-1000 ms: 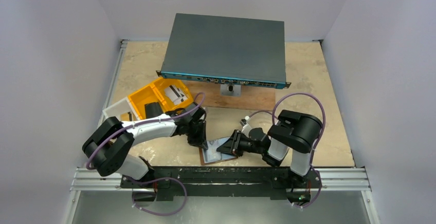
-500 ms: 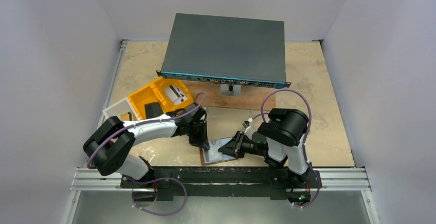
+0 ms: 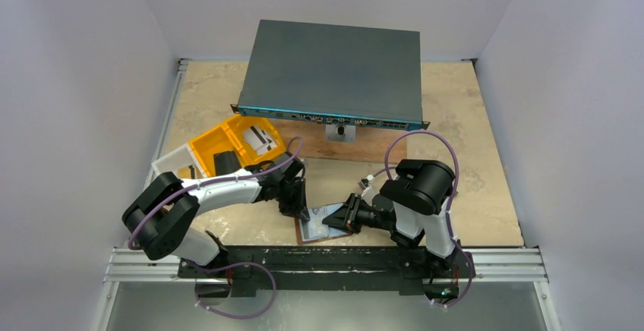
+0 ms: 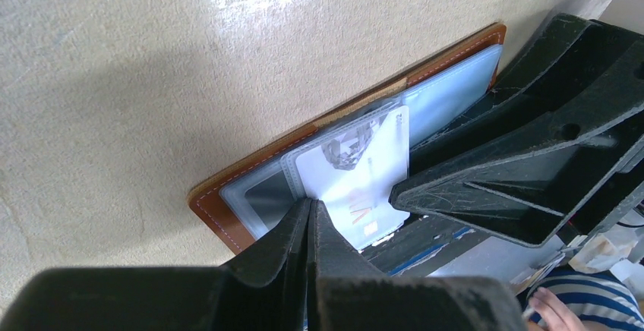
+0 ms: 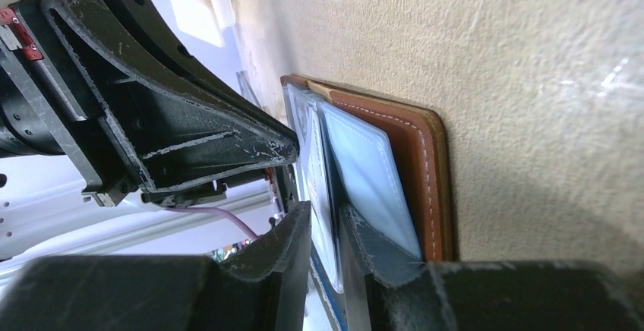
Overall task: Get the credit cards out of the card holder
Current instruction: Remove the credit card from the card holder.
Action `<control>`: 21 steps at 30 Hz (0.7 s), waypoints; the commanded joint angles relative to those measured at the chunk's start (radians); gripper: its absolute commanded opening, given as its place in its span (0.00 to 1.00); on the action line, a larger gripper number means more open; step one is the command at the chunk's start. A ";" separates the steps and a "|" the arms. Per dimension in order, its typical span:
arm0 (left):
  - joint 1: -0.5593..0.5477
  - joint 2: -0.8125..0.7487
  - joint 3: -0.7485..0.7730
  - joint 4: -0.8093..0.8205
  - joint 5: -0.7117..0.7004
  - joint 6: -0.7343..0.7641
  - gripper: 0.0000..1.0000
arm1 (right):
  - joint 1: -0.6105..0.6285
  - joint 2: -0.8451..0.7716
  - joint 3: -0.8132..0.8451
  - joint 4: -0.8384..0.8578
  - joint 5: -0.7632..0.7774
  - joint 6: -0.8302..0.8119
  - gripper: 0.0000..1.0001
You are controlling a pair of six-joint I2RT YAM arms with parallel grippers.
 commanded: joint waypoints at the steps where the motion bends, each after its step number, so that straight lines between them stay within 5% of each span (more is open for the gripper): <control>1: -0.001 0.034 -0.060 -0.070 -0.121 0.005 0.00 | -0.005 0.086 -0.077 0.216 0.030 0.007 0.22; 10: 0.009 0.024 -0.065 -0.081 -0.124 0.014 0.00 | -0.007 0.030 -0.077 0.165 0.049 -0.006 0.18; 21: 0.013 0.028 -0.069 -0.074 -0.122 0.014 0.00 | -0.007 -0.200 -0.056 -0.151 0.070 -0.094 0.13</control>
